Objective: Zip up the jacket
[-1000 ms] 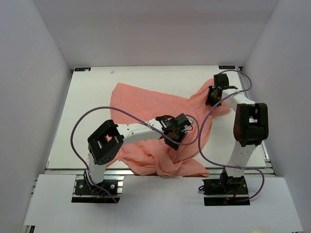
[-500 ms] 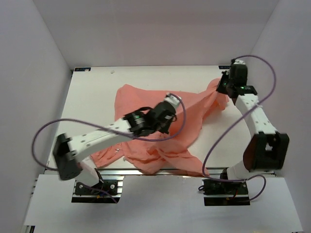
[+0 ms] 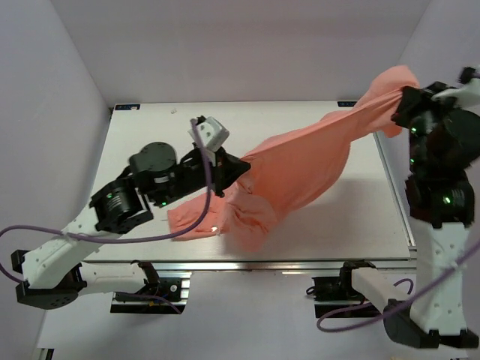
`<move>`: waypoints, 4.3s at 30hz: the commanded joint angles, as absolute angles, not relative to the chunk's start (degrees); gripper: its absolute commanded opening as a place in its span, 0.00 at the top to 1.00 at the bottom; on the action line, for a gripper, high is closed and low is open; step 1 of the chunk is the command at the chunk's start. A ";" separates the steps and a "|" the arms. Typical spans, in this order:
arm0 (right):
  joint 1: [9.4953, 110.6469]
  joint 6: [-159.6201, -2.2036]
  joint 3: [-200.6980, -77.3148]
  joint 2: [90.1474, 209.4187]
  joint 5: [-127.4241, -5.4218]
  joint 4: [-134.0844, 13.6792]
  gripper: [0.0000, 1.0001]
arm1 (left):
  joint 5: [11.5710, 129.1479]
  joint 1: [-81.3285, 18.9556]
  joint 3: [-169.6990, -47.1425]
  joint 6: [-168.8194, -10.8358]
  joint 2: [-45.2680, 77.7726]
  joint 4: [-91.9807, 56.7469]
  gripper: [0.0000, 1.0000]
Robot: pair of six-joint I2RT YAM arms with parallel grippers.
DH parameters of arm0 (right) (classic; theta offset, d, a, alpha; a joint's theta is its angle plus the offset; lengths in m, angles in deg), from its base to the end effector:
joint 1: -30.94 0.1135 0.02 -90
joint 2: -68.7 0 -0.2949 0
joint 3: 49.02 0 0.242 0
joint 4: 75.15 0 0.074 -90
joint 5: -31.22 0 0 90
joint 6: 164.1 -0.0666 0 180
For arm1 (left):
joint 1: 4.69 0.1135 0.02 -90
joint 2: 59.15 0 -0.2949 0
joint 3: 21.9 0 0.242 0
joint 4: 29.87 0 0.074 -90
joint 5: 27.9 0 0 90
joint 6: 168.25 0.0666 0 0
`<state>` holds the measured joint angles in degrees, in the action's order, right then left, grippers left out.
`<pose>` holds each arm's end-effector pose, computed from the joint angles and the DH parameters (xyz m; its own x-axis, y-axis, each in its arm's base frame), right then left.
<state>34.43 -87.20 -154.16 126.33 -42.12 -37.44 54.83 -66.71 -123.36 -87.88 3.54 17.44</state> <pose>0.1622 -0.0092 0.5645 0.2162 0.2307 -0.9487 0.1793 0.9458 0.2709 0.1069 -0.1832 0.5063 -0.2054 0.0330 -0.9781 0.7941 0.5897 -0.1469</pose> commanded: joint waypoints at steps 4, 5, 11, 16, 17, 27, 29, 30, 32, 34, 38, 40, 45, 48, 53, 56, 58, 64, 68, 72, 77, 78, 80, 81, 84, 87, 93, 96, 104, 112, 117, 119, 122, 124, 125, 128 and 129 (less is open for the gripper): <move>33.05 -79.03 -165.32 122.49 -27.32 -42.60 1.00 | 67.72 -66.91 -130.73 -85.81 -4.13 16.31 1.00; 33.05 -78.50 -166.28 122.67 -26.62 -43.39 1.00 | 66.68 -66.91 -130.82 -85.98 -4.13 16.04 1.00; 33.05 -75.50 -167.62 126.17 -26.61 -43.31 1.00 | 47.04 -66.91 -130.13 -87.65 1.65 15.70 1.00; 33.05 -79.71 -160.94 132.32 -33.46 -43.39 1.00 | 39.24 -63.94 -124.32 -89.14 8.86 10.68 1.00; 33.05 -80.59 -160.15 135.47 -34.25 -43.40 1.00 | 40.99 -56.96 -123.97 -91.84 10.18 10.77 1.00; 33.75 -83.25 -161.43 170.88 -57.43 -45.35 1.00 | 79.21 -18.68 -125.09 -96.54 41.89 2.33 1.00; 34.37 -82.27 -171.79 182.05 -58.34 -39.55 1.00 | 81.69 -15.16 -131.59 -96.62 50.77 2.59 1.00; 34.55 -81.75 -175.05 185.21 -62.17 -38.14 1.00 | 82.57 -14.19 -134.14 -96.62 53.41 3.29 1.00; 34.81 -80.96 -182.79 191.01 -65.71 -34.37 0.86 | 84.41 -12.86 -143.15 -96.45 60.18 4.69 0.87; 35.34 -79.56 -185.10 191.40 -67.74 -33.29 0.71 | 84.94 -12.95 -149.77 -94.78 64.92 10.22 0.57; 36.13 -77.79 -174.00 181.87 -68.71 -38.72 0.11 | 86.88 -12.86 -153.86 -94.68 62.60 12.62 0.02; 36.22 -78.14 -168.69 174.31 -68.63 -41.81 0.11 | 87.41 -12.95 -147.55 -95.03 58.73 9.81 0.02; 36.13 -83.66 -150.09 158.99 -60.23 -43.13 0.11 | 88.03 -14.26 -132.08 -95.65 42.67 6.56 0.02; 36.13 -89.03 -139.80 149.76 -51.62 -42.43 0.11 | 84.97 -20.75 -120.21 -93.99 34.91 5.84 0.02; 35.87 -95.10 -131.94 143.15 -44.10 -34.01 0.11 | 81.07 -37.98 -101.76 -91.69 22.42 2.78 0.02; 34.38 -97.03 -128.95 144.98 -46.28 -30.13 0.11 | 81.79 -43.52 -93.59 -92.40 19.07 1.36 0.02; 33.23 -96.95 -127.28 147.96 -49.10 -30.12 0.11 | 77.60 -48.09 -91.28 -92.40 18.63 1.10 0.02; 32.00 -96.77 -127.36 156.31 -58.34 -31.53 0.11 | 75.11 -57.58 -94.25 -89.33 26.09 0.66 0.02; 31.65 -97.56 -124.12 157.91 -60.26 -33.11 0.15 | 70.20 -62.77 -100.05 -85.55 32.68 3.99 0.02; 31.56 -98.18 -122.53 158.61 -63.61 -35.04 0.26 | 66.85 -66.12 -103.75 -82.99 39.53 4.44 0.02; 29.99 -98.00 -122.52 158.62 -65.11 -35.66 0.78 | 64.82 -66.21 -108.05 -81.33 43.94 5.14 0.29; 29.89 -98.00 -122.70 157.92 -65.02 -35.75 0.85 | 64.74 -66.21 -108.84 -81.06 44.29 5.32 0.38; 29.71 -98.00 -123.40 156.77 -64.85 -36.18 1.00 | 65.43 -66.21 -109.99 -80.18 44.47 5.14 0.67; 29.71 -97.92 -123.66 155.38 -64.76 -36.36 1.00 | 65.79 -66.21 -110.08 -79.92 44.21 4.71 0.80; 29.63 -97.74 -124.98 151.60 -63.36 -36.28 1.00 | 65.53 -66.21 -109.56 -80.09 41.58 2.95 1.00; 29.54 -97.30 -127.35 148.43 -61.07 -34.35 1.00 | 65.79 -66.21 -108.59 -80.88 36.66 1.63 1.00; 29.45 -97.47 -133.06 138.94 -53.87 -32.76 1.00 | 67.02 -66.21 -102.97 -80.18 26.03 -3.12 1.00; 29.45 -97.74 -138.40 137.26 -51.84 -31.80 1.00 | 66.75 -66.21 -103.31 -79.31 26.36 -1.90 0.73; 29.45 -95.81 -150.91 139.27 -47.98 -29.25 1.00 | 64.40 -66.21 -104.54 -78.42 36.27 -0.92 0.02; 29.10 -93.96 -149.77 144.89 -46.39 -29.68 1.00 | 52.86 -61.48 -105.95 -83.52 44.38 -0.31 0.02; 28.05 -93.87 -155.64 154.45 -46.30 -28.63 1.00 | 58.92 -52.70 -102.53 -84.93 43.85 -3.64 0.02; 27.96 -94.40 -158.63 157.63 -45.60 -28.45 1.00 | 59.20 -50.84 -102.26 -84.84 44.20 -3.74 0.02; 27.96 -95.45 -167.06 169.02 -43.67 -27.76 1.00 | 59.29 -48.29 -102.87 -84.05 45.70 -3.38 0.02; 28.04 -96.24 -175.49 174.67 -43.75 -26.27 1.00 | 57.98 -47.14 -104.10 -83.52 47.36 -2.34 0.02; 27.96 -96.94 -178.48 177.48 -43.93 -24.86 1.00 | 57.27 -46.79 -104.45 -83.52 47.89 -2.07 0.02; 27.96 -98.27 -188.07 190.56 -46.37 -25.46 1.00 | 59.19 -44.07 -105.07 -83.52 49.30 -2.15 0.02; 28.04 -98.18 -190.35 192.61 -47.96 -25.55 1.00 | 59.98 -42.41 -105.42 -84.04 49.65 -1.98 0.02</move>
